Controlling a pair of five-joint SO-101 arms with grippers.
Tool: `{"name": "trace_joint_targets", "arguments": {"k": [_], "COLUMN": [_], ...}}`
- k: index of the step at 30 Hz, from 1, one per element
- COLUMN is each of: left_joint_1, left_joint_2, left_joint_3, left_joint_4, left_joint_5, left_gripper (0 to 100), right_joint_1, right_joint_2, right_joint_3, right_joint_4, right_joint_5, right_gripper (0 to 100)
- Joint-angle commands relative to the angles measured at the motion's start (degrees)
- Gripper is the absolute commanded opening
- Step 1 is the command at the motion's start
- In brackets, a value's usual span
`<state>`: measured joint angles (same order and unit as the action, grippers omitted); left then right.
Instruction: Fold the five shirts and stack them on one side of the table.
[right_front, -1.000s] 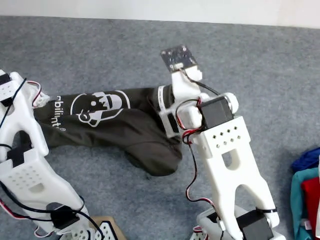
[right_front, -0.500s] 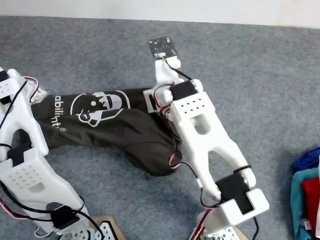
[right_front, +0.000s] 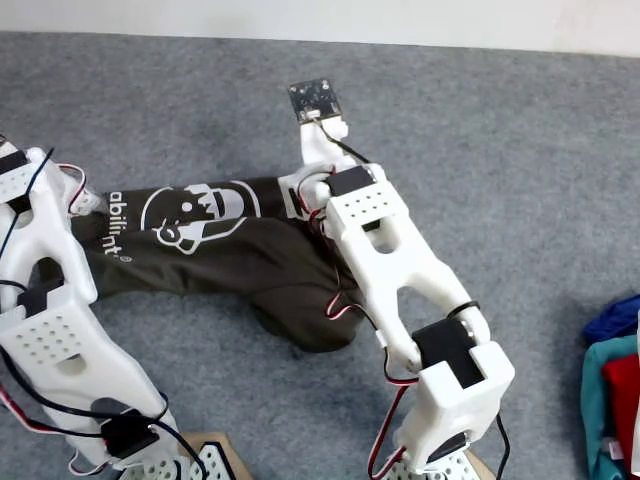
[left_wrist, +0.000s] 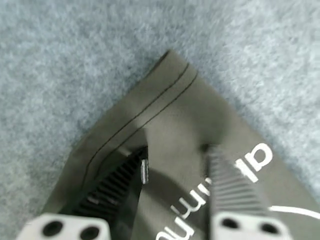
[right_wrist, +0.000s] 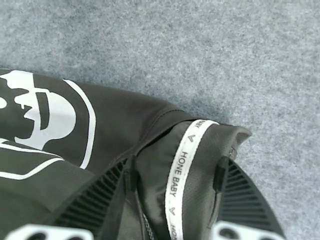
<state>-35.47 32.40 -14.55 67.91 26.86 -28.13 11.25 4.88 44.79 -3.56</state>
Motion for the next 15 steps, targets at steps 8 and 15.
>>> {"name": "trace_joint_targets", "arguments": {"k": [8, 15], "left_joint_1": [0.8, 1.2], "left_joint_2": [-0.3, -0.2], "left_joint_3": [-1.8, -1.9], "left_joint_4": [-2.9, -2.9], "left_joint_5": [0.0, 0.0], "left_gripper": [2, 2], "right_joint_1": [1.5, 1.9], "right_joint_2": [-0.8, 1.0], "right_joint_3": [0.0, 0.3], "right_joint_4": [3.6, 2.5], "right_joint_5": [-0.4, -0.4], "right_gripper": [25.3, 25.3]}}
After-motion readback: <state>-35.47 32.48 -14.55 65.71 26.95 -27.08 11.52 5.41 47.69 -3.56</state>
